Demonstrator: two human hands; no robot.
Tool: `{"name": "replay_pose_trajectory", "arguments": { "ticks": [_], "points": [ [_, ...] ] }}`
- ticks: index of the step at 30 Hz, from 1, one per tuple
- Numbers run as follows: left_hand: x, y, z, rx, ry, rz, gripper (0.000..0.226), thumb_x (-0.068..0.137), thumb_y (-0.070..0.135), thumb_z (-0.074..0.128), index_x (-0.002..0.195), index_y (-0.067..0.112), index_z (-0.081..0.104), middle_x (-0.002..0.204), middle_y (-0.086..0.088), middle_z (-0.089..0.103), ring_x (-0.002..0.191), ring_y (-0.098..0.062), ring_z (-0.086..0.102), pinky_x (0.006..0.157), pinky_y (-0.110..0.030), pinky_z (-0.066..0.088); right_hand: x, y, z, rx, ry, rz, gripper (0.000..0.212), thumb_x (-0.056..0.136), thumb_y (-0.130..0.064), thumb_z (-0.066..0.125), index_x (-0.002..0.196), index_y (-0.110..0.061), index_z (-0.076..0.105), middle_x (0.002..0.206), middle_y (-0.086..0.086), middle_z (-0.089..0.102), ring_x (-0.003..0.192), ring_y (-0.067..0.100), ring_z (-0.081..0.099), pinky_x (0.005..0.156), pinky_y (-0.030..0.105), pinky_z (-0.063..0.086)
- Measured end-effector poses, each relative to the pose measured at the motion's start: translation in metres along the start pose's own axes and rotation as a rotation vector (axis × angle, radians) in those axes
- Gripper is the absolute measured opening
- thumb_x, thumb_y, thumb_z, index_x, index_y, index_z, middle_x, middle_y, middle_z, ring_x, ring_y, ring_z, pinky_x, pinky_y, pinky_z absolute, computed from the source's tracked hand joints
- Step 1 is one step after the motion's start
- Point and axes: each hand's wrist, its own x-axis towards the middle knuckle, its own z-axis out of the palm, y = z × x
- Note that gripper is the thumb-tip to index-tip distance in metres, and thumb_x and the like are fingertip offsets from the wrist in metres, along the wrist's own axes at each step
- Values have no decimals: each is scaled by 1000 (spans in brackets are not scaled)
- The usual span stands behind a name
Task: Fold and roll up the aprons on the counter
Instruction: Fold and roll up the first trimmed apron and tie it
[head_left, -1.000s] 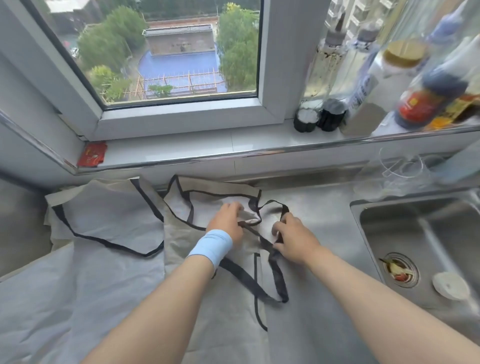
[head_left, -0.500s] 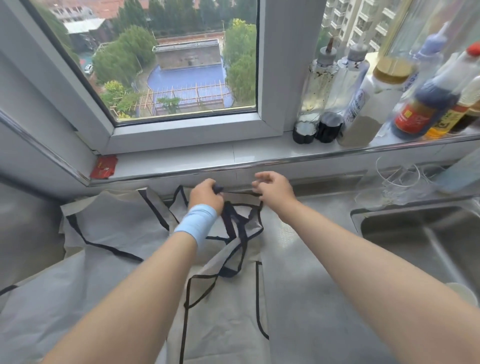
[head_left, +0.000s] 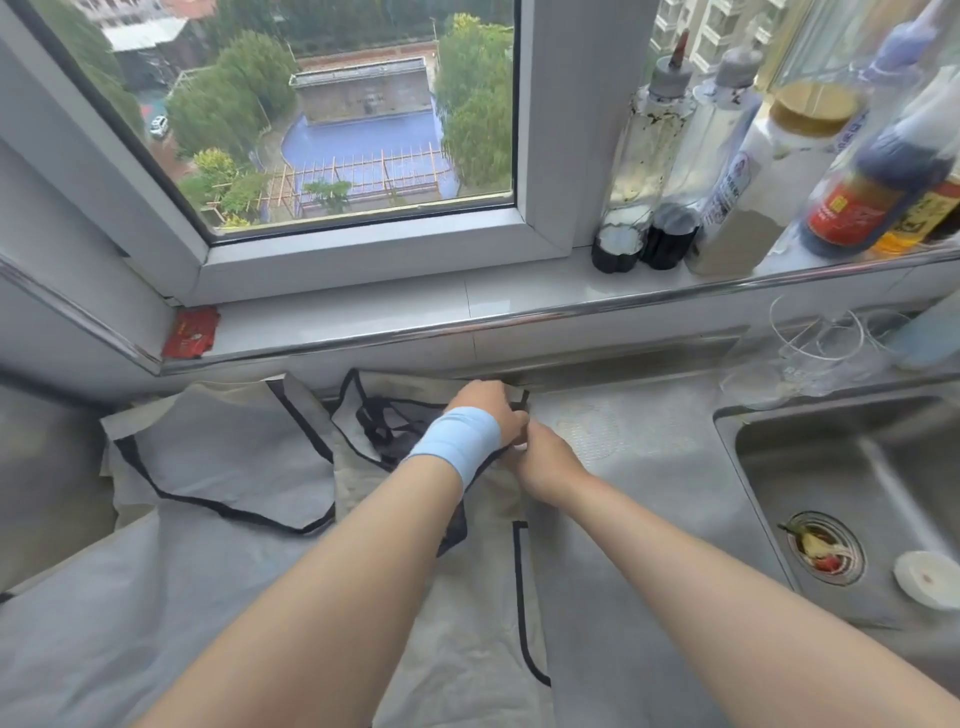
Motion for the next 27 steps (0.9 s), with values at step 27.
{"name": "replay_pose_trajectory", "arguments": {
  "ticks": [27],
  "points": [
    [4, -44, -46, -826, 140, -221, 22, 91, 22, 56, 70, 17, 55, 67, -5, 57, 71, -28, 54, 65, -31, 47, -12, -9, -5, 267, 63, -35, 30, 81, -2, 63, 101, -19, 48, 74, -5, 60, 67, 13, 56, 67, 30, 48]
  ]
}}
